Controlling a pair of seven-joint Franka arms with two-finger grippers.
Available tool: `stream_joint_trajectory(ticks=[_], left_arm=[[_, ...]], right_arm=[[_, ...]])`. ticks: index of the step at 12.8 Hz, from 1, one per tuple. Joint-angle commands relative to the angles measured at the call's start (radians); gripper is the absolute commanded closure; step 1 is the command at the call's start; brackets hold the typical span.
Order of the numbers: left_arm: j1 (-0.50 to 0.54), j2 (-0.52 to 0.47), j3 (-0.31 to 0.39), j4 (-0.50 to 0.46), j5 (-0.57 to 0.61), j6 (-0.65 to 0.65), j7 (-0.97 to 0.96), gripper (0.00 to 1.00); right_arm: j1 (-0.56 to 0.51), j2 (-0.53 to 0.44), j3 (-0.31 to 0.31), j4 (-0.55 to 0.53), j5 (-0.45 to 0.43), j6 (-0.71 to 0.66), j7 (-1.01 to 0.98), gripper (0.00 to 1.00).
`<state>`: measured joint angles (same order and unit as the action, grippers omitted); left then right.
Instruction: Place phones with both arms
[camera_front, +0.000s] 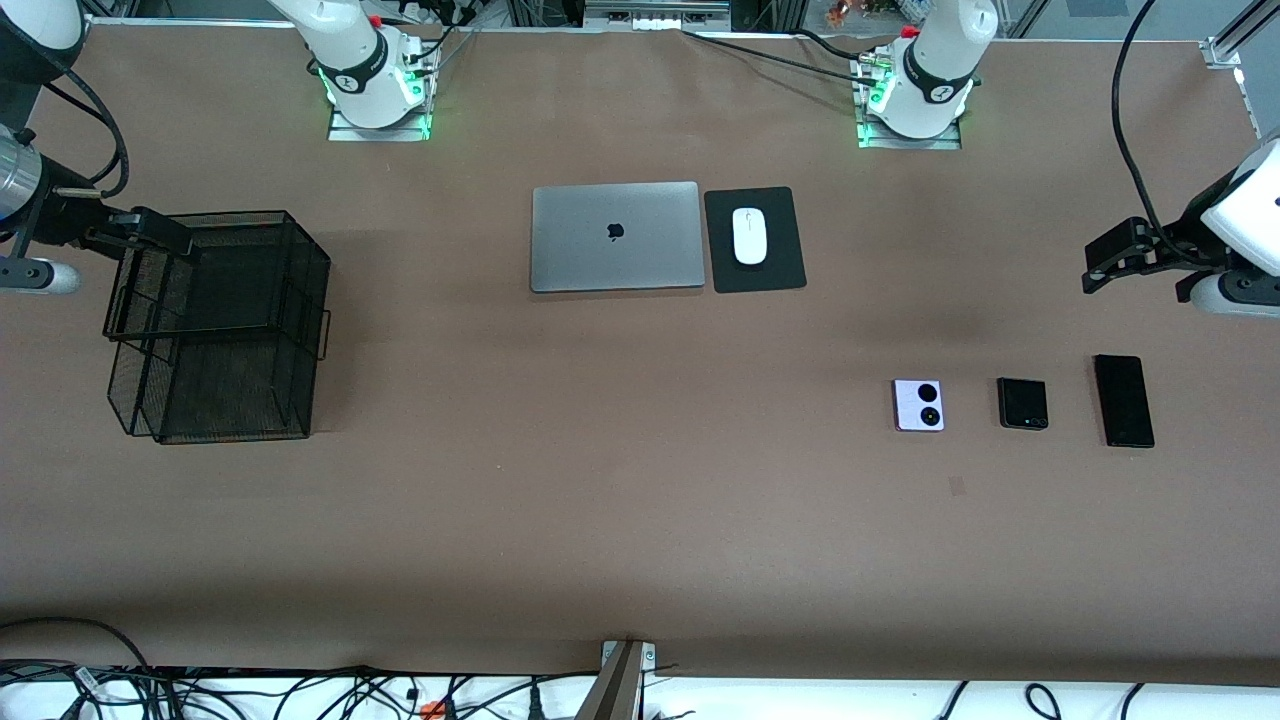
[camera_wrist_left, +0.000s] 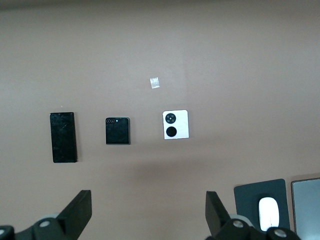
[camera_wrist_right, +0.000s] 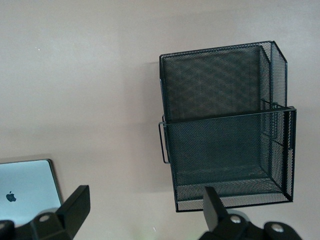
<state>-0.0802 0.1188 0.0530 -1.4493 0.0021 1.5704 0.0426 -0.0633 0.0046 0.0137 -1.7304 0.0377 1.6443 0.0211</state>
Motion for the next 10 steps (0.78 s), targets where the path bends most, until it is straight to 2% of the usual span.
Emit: stream_joint_trajectory(ticks=[1,10], left_arm=[[-0.004,-0.004,-0.002,0.014,0.009,-0.016,-0.035,0.0],[-0.004,0.002,0.002,0.017,0.009,-0.017,-0.052,0.0]], right_arm=[[-0.007,-0.017,0.009,0.0,-0.002,-0.008,-0.004,0.0],[-0.007,-0.017,0.009,0.002,-0.002,-0.009,-0.004,0.0]])
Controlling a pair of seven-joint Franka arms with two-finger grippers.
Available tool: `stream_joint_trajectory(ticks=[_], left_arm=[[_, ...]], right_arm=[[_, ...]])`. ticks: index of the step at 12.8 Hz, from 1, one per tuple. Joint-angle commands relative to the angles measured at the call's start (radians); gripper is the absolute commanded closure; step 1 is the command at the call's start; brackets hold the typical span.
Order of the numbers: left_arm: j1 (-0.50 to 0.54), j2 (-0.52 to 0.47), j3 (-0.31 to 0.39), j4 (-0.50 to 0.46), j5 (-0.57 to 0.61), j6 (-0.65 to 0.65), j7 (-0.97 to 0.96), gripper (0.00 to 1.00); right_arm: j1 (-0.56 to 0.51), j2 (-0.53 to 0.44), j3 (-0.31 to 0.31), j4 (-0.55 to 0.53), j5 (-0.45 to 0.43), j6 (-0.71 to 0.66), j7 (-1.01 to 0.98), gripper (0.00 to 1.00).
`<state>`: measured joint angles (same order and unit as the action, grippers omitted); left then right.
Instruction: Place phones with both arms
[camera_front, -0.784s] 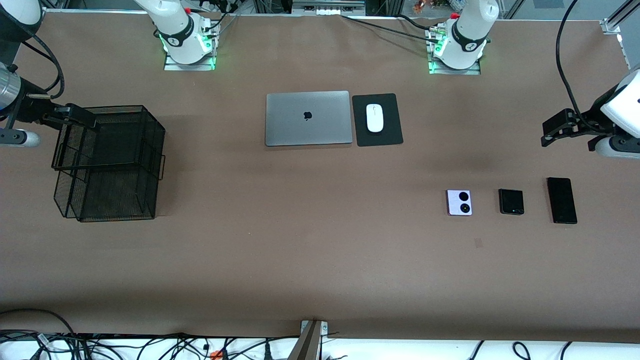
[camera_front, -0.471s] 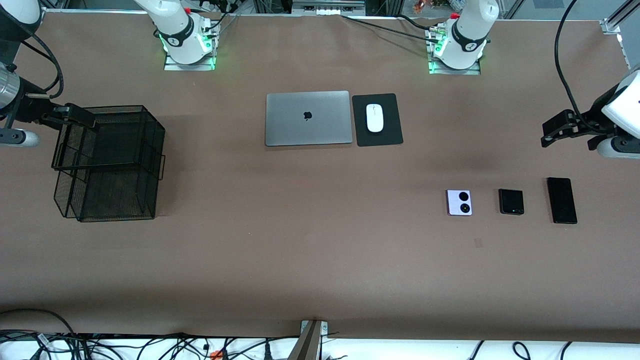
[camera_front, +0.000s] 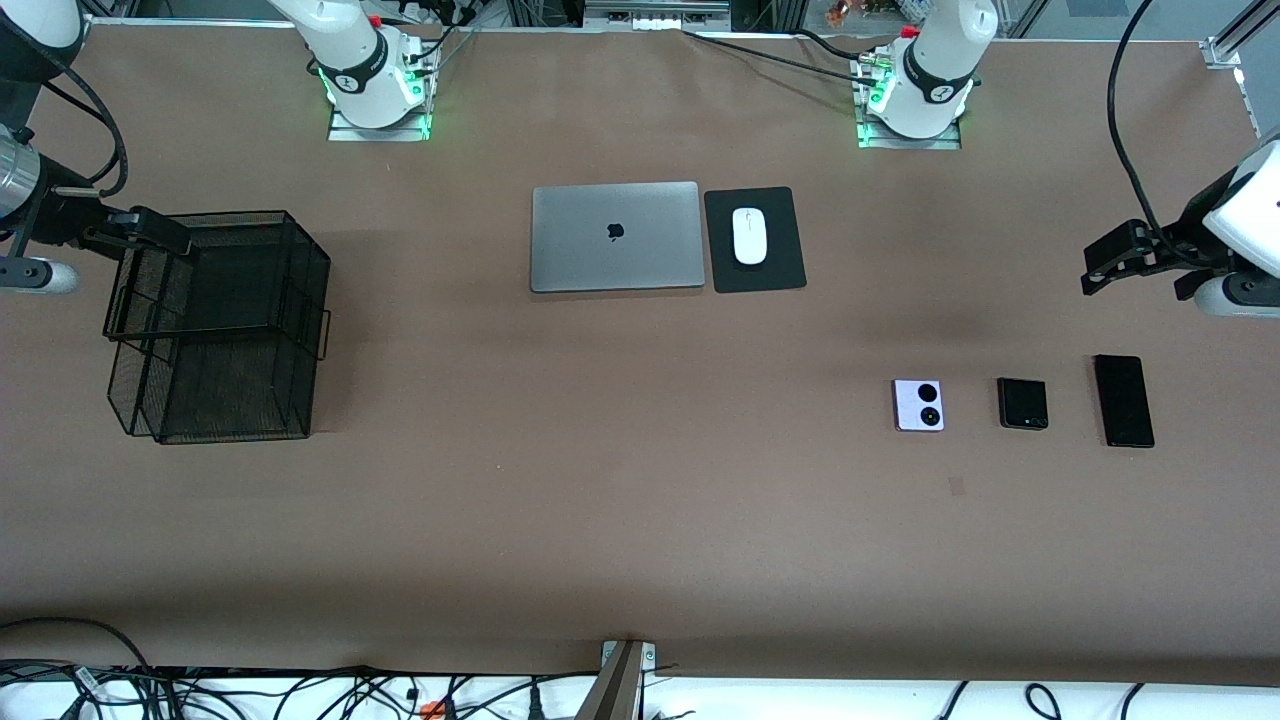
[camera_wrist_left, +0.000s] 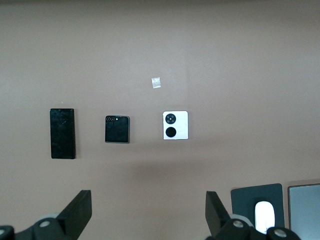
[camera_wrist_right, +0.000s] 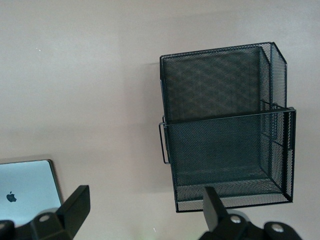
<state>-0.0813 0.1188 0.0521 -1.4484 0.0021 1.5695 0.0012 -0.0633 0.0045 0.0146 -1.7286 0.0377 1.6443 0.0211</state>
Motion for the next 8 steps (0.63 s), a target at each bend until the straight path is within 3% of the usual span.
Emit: stream_joint_trajectory(ticks=[1,8], left_arm=[[-0.003,0.005,0.003,0.013,0.006,-0.017,-0.001,0.0],[-0.034,0.131,-0.006,-0.003,0.006,-0.002,0.003,0.0]], right_arm=[[-0.007,-0.018,0.008,0.0,-0.002,-0.008,-0.007,0.0],[0.003,-0.014,0.01,0.009,0.001,-0.021,-0.003,0.0]])
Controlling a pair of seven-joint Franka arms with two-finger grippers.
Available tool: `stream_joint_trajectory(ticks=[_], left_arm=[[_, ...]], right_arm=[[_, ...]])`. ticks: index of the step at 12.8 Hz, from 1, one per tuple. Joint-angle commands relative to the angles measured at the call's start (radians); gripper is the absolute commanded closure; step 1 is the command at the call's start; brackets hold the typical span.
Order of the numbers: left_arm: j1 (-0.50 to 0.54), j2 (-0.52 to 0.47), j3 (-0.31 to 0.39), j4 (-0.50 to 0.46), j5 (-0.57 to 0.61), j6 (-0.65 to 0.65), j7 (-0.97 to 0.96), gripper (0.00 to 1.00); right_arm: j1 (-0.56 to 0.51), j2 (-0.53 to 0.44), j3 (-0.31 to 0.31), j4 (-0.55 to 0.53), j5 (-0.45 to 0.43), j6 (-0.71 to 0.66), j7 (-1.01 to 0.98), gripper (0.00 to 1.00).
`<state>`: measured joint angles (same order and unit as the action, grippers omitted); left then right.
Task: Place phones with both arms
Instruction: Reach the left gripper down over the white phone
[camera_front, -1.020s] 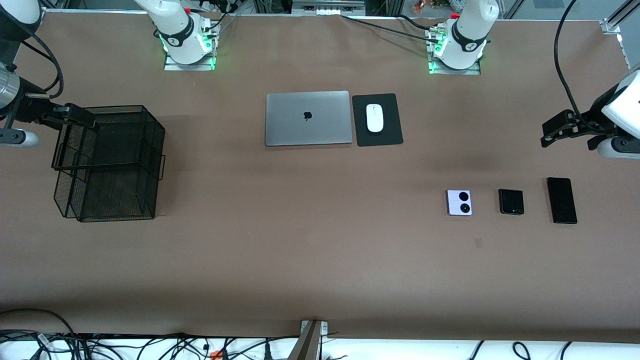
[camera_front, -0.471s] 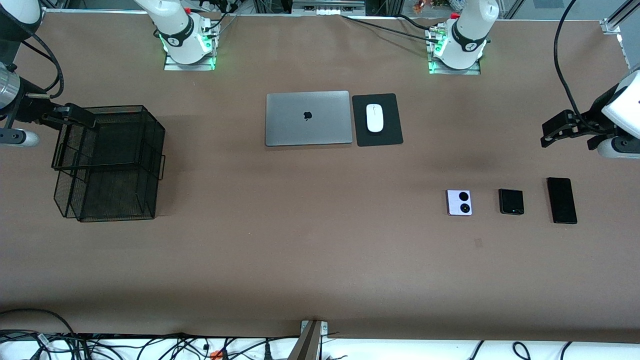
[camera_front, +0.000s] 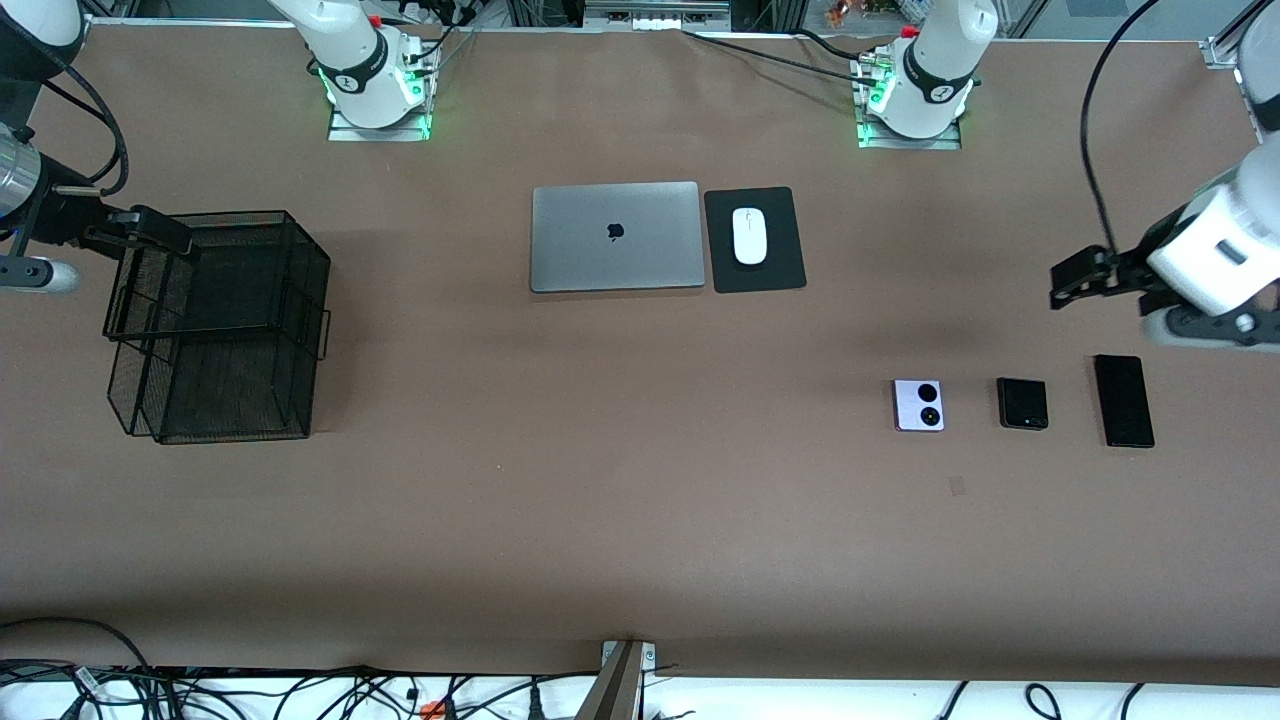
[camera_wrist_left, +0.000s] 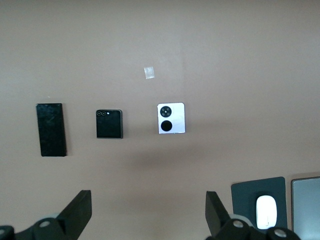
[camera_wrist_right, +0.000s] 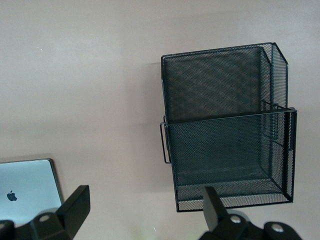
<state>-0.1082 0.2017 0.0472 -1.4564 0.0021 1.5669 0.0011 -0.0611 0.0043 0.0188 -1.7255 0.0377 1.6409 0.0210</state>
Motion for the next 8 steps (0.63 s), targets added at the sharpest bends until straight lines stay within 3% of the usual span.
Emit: stream_joint_trajectory(ticks=[1,6,8], left_arm=[[-0.002,0.085,-0.001,0.002,0.006,0.017,0.01,0.0],[0.018,0.159,-0.001,-0.247,-0.053,0.378,0.057,0.0],[0.019,0.212,-0.001,-0.292,-0.056,0.453,0.057,0.0]], right_arm=[[0.001,-0.013,0.004,0.006,0.001,-0.019,-0.001,0.0],[0.001,-0.015,0.004,0.006,0.001,-0.024,-0.001,0.0],[0.001,-0.013,0.004,0.006,0.004,-0.024,-0.001,0.0]])
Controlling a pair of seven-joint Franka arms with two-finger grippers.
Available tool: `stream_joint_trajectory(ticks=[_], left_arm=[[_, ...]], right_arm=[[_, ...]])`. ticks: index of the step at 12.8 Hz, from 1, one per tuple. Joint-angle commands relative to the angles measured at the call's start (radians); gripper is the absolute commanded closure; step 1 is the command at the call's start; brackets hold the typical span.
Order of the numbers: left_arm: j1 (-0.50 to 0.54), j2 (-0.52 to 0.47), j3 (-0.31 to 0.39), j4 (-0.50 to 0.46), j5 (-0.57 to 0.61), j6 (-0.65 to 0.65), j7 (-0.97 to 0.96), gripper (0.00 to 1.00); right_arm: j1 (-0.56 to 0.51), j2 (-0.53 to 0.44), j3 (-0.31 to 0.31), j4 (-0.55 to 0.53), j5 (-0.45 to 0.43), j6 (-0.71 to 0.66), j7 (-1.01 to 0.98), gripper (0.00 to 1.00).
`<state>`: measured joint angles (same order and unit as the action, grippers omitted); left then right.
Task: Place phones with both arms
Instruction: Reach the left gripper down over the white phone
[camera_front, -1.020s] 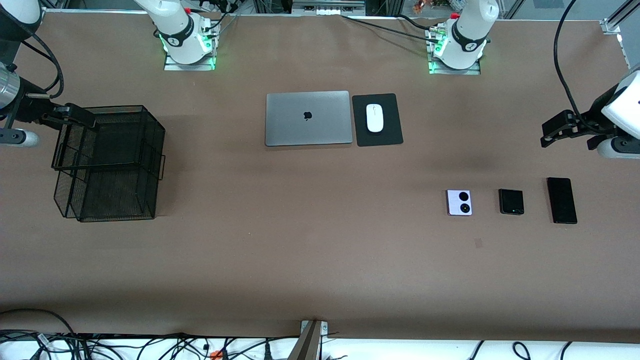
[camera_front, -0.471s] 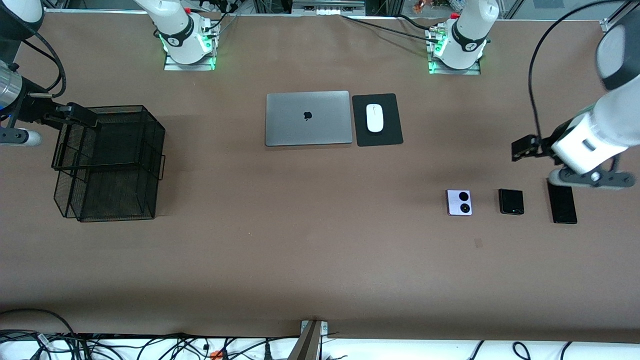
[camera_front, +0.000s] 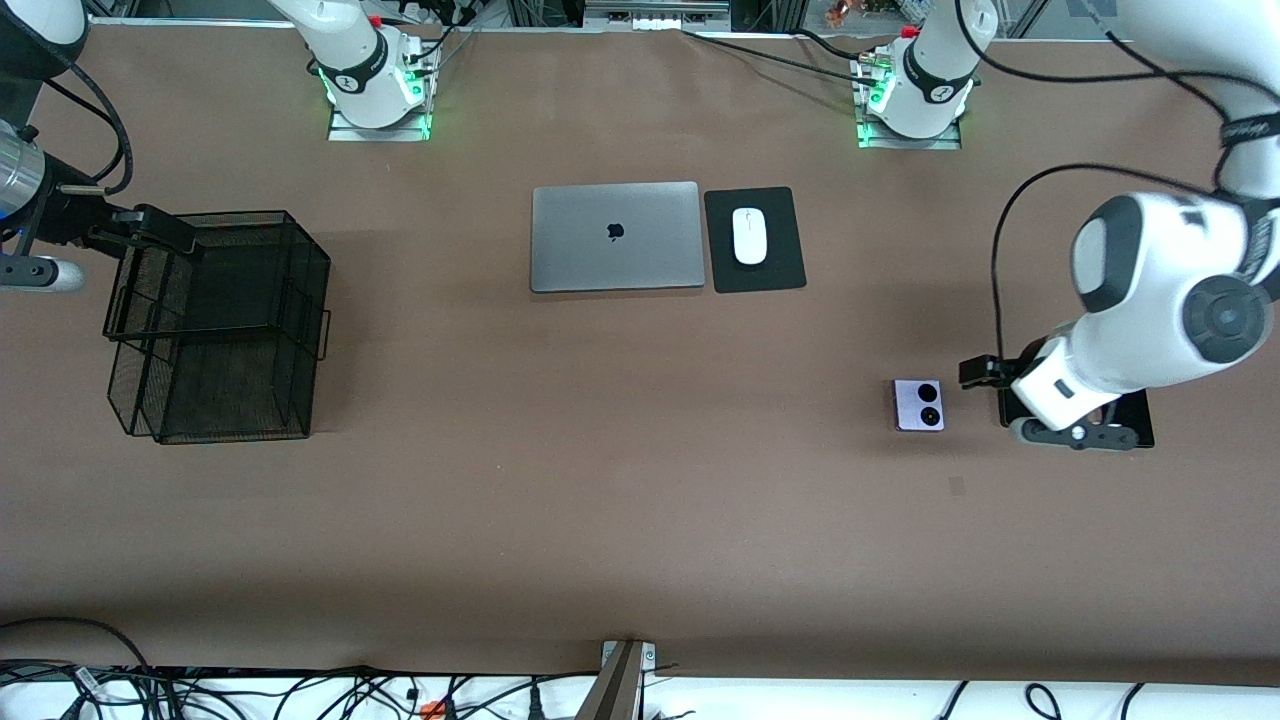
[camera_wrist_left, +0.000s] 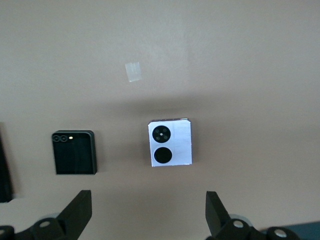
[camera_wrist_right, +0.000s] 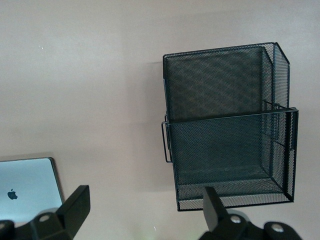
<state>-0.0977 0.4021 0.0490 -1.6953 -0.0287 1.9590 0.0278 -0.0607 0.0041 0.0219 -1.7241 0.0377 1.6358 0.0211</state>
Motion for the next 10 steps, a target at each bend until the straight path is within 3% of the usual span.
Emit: stream_joint_trajectory(ticks=[1,3,7,10], left_arm=[[0.007,0.041,-0.003,-0.067,-0.054,0.079,0.031,0.0],[0.007,0.096,-0.003,-0.083,-0.117,0.119,0.032,0.0],[0.003,0.118,-0.009,-0.204,-0.12,0.323,0.067,0.0],[0.007,0.147,-0.023,-0.208,-0.158,0.372,0.066,0.0]], right_arm=[[0.001,-0.013,0.001,0.005,0.004,-0.019,-0.001,0.0],[0.001,-0.013,0.001,0.005,0.004,-0.019,-0.001,0.0],[0.001,-0.013,0.001,0.005,0.004,-0.019,-0.001,0.0],[0.001,-0.013,0.001,0.005,0.005,-0.019,-0.001,0.0]])
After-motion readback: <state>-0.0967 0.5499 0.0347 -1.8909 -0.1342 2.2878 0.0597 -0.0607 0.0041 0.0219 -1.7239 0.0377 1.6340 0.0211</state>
